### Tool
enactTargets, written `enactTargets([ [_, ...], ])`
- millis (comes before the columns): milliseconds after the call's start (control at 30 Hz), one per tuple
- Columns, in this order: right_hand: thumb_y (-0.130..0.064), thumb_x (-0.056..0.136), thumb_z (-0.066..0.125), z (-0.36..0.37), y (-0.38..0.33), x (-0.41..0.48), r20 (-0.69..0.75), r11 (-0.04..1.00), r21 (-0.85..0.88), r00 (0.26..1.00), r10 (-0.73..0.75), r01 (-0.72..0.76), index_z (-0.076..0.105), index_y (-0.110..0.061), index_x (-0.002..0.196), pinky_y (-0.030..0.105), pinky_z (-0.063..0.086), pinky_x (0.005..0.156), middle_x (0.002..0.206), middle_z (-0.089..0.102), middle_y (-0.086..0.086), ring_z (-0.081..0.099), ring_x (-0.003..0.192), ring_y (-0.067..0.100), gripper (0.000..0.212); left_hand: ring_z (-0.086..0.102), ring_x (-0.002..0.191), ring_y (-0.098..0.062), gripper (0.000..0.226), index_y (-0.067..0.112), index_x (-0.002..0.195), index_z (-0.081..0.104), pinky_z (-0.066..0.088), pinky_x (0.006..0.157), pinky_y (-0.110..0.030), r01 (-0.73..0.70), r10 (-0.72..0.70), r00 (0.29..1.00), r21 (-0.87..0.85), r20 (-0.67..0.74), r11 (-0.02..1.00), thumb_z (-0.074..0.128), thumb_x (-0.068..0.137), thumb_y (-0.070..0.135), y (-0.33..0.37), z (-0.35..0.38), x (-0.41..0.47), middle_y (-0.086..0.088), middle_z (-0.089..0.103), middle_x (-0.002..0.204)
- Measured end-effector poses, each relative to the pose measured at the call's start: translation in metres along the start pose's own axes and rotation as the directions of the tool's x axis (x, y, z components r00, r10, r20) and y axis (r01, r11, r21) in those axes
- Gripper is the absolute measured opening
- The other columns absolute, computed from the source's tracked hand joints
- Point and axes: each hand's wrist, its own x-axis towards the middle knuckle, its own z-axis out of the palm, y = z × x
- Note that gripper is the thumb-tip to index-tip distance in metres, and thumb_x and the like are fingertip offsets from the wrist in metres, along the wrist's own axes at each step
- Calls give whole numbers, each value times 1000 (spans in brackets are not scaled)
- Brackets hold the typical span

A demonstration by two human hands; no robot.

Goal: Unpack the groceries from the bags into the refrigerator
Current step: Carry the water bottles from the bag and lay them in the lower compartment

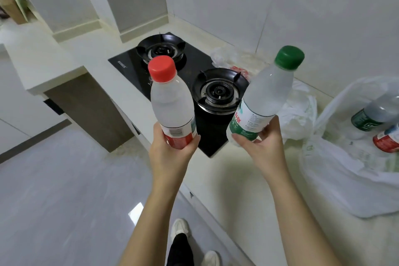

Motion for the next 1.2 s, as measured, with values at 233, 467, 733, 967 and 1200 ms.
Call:
enactTargets([
  [233, 1, 71, 83, 4, -36, -13, 16, 998, -9, 997, -69, 69, 50, -36, 112, 18, 53, 71, 113, 65, -8, 65, 102, 5, 65, 58, 94, 10, 69, 33, 123, 43, 50, 68, -10, -36, 37, 996, 6, -82, 999, 86, 69, 25, 33, -33, -16, 28, 58, 101],
  [467, -6, 71, 84, 12, -60, -12, 25, 993, -29, 993, -111, 112, 53, -29, 120, 17, 52, 75, 107, 67, -18, 65, 100, 1, 63, 57, 97, 9, 72, 30, 129, 44, 50, 74, -10, -96, 95, 988, 4, -125, 995, 85, 70, 25, 57, -55, -12, 29, 55, 106],
  [733, -7, 72, 84, 41, -81, -12, 90, 987, -43, 984, -150, 155, 53, -24, 128, 26, 55, 86, 112, 67, -18, 64, 105, 4, 67, 60, 103, -6, 74, 27, 132, 46, 52, 79, -14, -109, 106, 968, -3, -226, 994, 86, 70, 26, 67, -84, -7, 17, 59, 113],
  [967, -4, 71, 85, 108, -94, -14, 214, 979, 1, 956, -201, 205, 54, -21, 127, 22, 54, 83, 112, 68, -17, 65, 106, 5, 66, 61, 104, -5, 75, 28, 133, 47, 51, 74, -12, -107, 93, 929, -21, -357, 994, 86, 69, 28, 63, -149, -3, 15, 61, 116],
  [1200, -14, 72, 86, 206, -102, -49, 382, 976, 72, 898, -218, 206, 51, -25, 130, 30, 53, 90, 120, 64, -13, 61, 114, 9, 69, 60, 96, 6, 68, 30, 129, 50, 47, 75, -11, -62, 59, 846, 13, -531, 998, 85, 70, 29, 49, -252, -14, 24, 61, 106],
])
